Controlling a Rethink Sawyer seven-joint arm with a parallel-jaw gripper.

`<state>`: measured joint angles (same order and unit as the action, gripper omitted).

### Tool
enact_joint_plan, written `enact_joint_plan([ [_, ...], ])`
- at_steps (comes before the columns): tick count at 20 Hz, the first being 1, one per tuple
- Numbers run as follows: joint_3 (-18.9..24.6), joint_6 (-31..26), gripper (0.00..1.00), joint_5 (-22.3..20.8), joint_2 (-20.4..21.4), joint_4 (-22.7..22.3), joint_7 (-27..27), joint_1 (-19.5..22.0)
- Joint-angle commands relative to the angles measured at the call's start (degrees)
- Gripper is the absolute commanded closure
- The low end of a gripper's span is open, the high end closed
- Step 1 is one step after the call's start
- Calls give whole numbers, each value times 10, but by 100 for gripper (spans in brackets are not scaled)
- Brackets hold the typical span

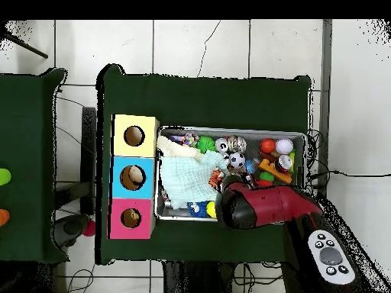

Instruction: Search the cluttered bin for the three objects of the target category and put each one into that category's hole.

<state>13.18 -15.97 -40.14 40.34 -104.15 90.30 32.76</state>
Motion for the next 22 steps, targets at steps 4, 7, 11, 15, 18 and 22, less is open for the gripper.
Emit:
enact_joint_plan([
  [4,31,-68,0,49,57,-28,31,-23],
  [7,27,-111,0,86,93,-30,40,-38],
  [11,14,-144,0,108,122,-26,39,-60],
  [15,16,-132,0,109,118,-31,31,-60],
  [18,17,-74,0,100,95,-42,45,-50],
  [22,10,-17,0,80,58,-49,54,-42],
])
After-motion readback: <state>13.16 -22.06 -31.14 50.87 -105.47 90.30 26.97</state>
